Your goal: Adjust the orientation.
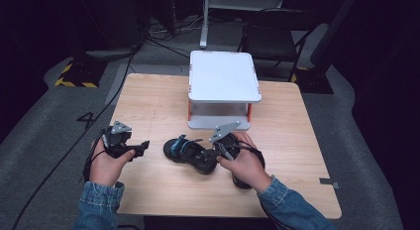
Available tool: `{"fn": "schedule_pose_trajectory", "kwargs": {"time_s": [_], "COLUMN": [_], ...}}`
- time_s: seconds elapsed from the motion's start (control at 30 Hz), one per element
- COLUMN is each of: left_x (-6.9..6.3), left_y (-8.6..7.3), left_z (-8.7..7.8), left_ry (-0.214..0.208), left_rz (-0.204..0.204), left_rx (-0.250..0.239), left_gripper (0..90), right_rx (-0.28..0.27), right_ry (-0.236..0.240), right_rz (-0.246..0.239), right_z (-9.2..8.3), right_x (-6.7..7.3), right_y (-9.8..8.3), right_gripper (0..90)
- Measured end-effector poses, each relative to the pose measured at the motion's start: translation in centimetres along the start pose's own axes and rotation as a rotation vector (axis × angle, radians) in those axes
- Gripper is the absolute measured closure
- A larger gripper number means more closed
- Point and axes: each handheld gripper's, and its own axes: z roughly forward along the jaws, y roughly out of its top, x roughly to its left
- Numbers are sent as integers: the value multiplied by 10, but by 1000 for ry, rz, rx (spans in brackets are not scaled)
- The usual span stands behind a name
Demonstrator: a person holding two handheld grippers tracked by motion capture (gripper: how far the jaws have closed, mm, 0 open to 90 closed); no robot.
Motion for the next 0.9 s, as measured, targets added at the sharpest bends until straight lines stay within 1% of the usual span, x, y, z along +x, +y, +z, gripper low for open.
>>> {"fn": "schedule_pose_trajectory", "kwargs": {"time_s": [0.1,0.17,0.23,0.33,0.43,0.5,0.57,0.6,0.67,0.7,0.73,0.77,0.8,0.9], "left_x": [0,0,0,1,1,1,1,0,0,0,0,0,0,0], "left_y": [0,0,-1,-1,-1,-1,-1,-1,-1,-1,-1,-1,-1,-1], "left_z": [1,2,2,2,2,2,1,1,1,1,1,1,2,2], "left_ry": [-2,-4,-6,-3,-5,-5,-8,-7,-5,-5,-2,-3,-5,-6], "left_rz": [4,3,1,3,3,3,1,-5,-4,-5,-4,-4,1,0], "left_rx": [4,7,9,7,6,6,7,6,5,7,6,7,9,10], "left_gripper": [247,247,247,247,247,247,247,247,247,247,247,247,247,247], "right_rx": [-10,-6,-3,1,-13,-10,-21,-32,-73,-82,-87,-82,-73,-35], "right_ry": [51,81,127,182,189,180,152,137,69,37,-7,-50,-68,-81], "right_rz": [-17,-27,-29,-24,-24,-29,-43,-44,-54,-63,-75,-82,-80,-61], "right_z": [3,5,11,20,26,25,22,19,11,10,9,12,14,28], "right_x": [15,23,32,40,42,43,42,41,34,31,27,20,17,8], "right_y": [-2,-1,-1,-2,-3,-3,-2,0,4,5,7,9,9,10], "right_gripper": [879,877,874,869,863,841,785,740,627,582,543,503,491,471]}}
